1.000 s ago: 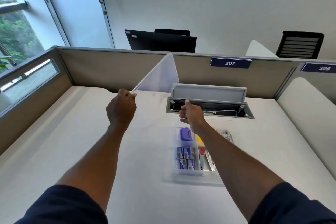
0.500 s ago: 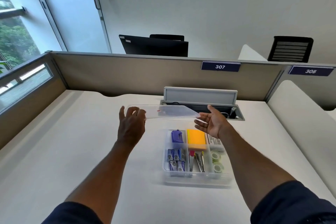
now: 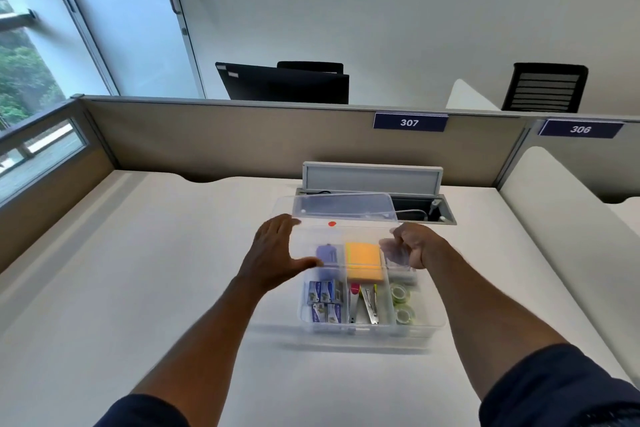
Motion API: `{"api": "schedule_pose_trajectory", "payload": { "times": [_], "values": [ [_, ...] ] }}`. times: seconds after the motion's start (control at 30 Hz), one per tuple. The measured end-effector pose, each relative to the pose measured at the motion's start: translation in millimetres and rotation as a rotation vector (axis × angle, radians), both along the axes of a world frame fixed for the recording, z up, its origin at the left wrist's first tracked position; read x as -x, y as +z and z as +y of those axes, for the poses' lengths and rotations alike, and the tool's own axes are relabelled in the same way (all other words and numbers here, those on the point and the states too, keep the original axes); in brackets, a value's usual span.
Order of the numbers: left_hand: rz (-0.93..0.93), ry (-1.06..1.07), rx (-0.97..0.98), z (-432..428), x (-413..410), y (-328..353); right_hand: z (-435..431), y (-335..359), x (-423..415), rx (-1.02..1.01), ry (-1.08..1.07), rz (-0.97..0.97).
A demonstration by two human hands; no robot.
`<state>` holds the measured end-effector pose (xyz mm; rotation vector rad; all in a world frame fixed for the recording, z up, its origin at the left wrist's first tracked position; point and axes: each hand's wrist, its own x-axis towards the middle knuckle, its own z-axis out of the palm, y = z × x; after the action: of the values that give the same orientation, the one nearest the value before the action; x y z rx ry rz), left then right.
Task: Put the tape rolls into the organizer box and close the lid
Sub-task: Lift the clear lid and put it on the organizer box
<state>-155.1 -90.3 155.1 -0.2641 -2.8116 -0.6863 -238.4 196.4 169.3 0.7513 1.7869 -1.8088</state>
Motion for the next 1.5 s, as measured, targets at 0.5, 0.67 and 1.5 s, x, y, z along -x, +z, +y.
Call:
{"api": "schedule_pose_trajectory", "payload": {
  "times": [0.5, 0.67, 1.5],
  "values": [
    [-0.403, 0.384, -0.601, 51, 4, -27, 41, -46, -29, -0.887, 0.132, 0.259],
    [-0.488, 0.401, -0.549, 57, -7, -46, 38, -56, -46, -1.072, 0.171, 0.219],
    [-0.461, 0.386, -0.408, 65, -25, -85, 54, -96, -66, -1.222, 0.248, 0.307]
  ]
}}
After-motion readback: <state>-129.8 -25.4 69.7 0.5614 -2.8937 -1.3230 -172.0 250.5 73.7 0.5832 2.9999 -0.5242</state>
